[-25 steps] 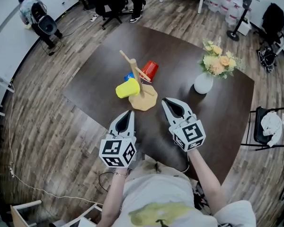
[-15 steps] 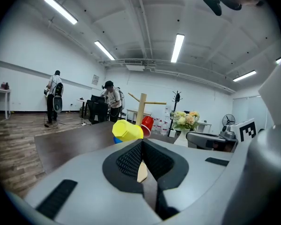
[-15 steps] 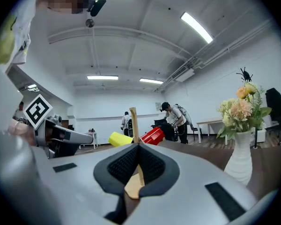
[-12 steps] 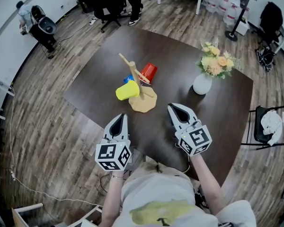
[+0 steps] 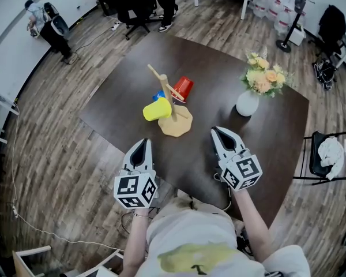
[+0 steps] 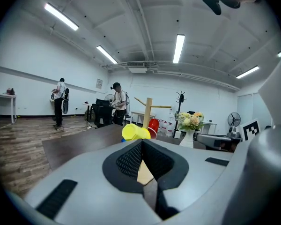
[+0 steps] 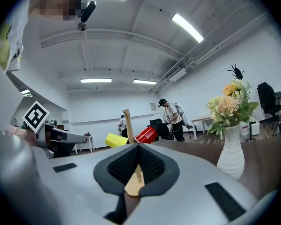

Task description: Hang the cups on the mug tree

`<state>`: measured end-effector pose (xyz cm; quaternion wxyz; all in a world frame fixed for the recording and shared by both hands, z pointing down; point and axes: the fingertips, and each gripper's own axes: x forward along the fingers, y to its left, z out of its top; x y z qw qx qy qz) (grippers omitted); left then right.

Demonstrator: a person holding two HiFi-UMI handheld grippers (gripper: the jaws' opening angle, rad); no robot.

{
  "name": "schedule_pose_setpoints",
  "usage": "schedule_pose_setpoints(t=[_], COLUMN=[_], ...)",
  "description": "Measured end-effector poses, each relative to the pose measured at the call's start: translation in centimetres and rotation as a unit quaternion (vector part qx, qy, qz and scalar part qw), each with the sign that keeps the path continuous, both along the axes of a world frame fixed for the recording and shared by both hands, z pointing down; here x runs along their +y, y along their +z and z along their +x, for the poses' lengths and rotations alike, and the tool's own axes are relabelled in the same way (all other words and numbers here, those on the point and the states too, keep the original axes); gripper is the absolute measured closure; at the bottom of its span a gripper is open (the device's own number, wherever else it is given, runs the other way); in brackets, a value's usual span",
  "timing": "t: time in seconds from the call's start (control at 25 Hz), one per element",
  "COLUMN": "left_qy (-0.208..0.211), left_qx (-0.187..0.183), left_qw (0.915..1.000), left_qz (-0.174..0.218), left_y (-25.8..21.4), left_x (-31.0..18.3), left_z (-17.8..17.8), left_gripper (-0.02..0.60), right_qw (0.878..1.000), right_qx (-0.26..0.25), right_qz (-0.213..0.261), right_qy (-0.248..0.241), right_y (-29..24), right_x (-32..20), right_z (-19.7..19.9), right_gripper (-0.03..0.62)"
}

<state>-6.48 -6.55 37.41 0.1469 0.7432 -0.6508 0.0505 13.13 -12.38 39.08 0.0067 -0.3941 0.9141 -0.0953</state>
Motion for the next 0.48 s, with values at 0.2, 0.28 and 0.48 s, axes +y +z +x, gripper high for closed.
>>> schedule_pose_setpoints(t=[0.2, 0.28, 0.48], left_qy=[-0.005, -0.008, -0.009], left_qx=[-0.006, -0.005, -0.001], left_qw=[1.0000, 1.0000, 1.0000], left_qz=[-0.001, -0.001, 0.002], left_y=[0.05, 0.07, -0.02], left_x=[0.21, 0.28, 0.47], left_z=[-0.29, -0.35, -0.23], left_gripper=[0.566, 0.566, 0.566], right_qw=[1.000, 1.000, 1.000], right_qx=[0.004, 0.002, 0.001], right_qz=[0.008, 0.009, 0.013], right_qy=[0.014, 0.017, 0.024], right_y=[-0.01, -0.07, -0.16], right_x=[0.11, 0.10, 0.11], right_z=[0.44, 0.56, 0.80], right_gripper=[0.574, 0.574, 0.574])
